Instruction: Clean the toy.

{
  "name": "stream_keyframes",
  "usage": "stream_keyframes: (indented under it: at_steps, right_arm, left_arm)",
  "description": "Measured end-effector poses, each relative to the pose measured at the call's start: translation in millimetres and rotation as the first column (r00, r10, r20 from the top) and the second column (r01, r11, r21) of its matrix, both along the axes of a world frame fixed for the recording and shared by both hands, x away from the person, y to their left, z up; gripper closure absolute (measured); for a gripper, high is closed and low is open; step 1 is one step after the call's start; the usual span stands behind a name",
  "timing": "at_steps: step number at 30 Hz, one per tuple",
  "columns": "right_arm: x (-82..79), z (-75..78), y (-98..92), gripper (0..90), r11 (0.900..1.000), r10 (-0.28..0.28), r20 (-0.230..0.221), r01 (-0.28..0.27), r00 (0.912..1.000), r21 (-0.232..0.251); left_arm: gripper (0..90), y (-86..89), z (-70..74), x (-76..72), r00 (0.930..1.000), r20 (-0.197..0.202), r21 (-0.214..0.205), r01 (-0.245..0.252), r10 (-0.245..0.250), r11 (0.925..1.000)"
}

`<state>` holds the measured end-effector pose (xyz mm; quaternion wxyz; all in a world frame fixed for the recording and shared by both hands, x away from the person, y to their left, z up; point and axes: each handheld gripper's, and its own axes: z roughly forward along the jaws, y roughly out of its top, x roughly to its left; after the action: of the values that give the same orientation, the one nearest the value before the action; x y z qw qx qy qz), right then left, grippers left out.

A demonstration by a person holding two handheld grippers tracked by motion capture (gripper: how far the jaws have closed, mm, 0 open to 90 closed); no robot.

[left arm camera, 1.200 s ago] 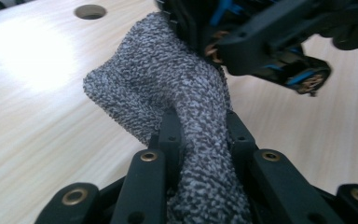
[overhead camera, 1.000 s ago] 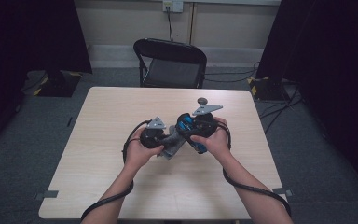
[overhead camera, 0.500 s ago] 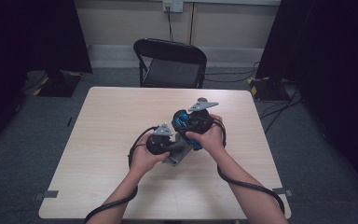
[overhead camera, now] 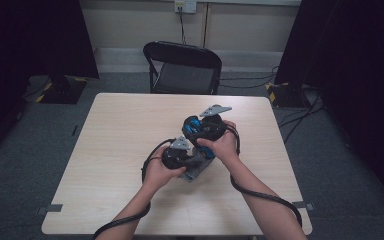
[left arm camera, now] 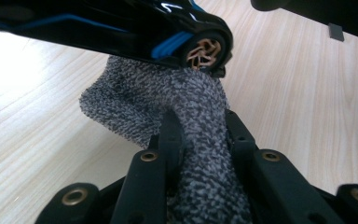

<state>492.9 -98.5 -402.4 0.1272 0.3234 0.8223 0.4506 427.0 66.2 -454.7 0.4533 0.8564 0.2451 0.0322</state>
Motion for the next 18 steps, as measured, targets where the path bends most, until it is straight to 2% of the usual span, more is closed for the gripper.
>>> stream_keyframes:
  at_steps: [7, 11, 18]
  right_arm:
    - [1.5, 5.9, -0.8, 26.0, 0.9999, -0.003, 0.005, 0.003, 1.0000, 0.012]
    - [2.4, 9.6, -3.1, 26.0, 0.9996, -0.006, 0.008, 0.006, 0.9999, 0.029]
    - [4.4, 15.8, -9.2, 26.0, 0.9981, -0.025, 0.008, 0.024, 0.9997, 0.057]
  left_arm:
    - [73.7, -10.9, -2.8, -4.4, 0.9988, -0.005, 0.006, 0.048, -0.048, 0.9988]
    - [73.7, -13.6, -3.4, -6.3, 0.9983, -0.006, -0.001, 0.059, -0.059, 0.9983]
    - [73.7, -17.4, -1.6, -9.8, 0.9964, 0.001, 0.013, 0.085, -0.085, 0.9963]
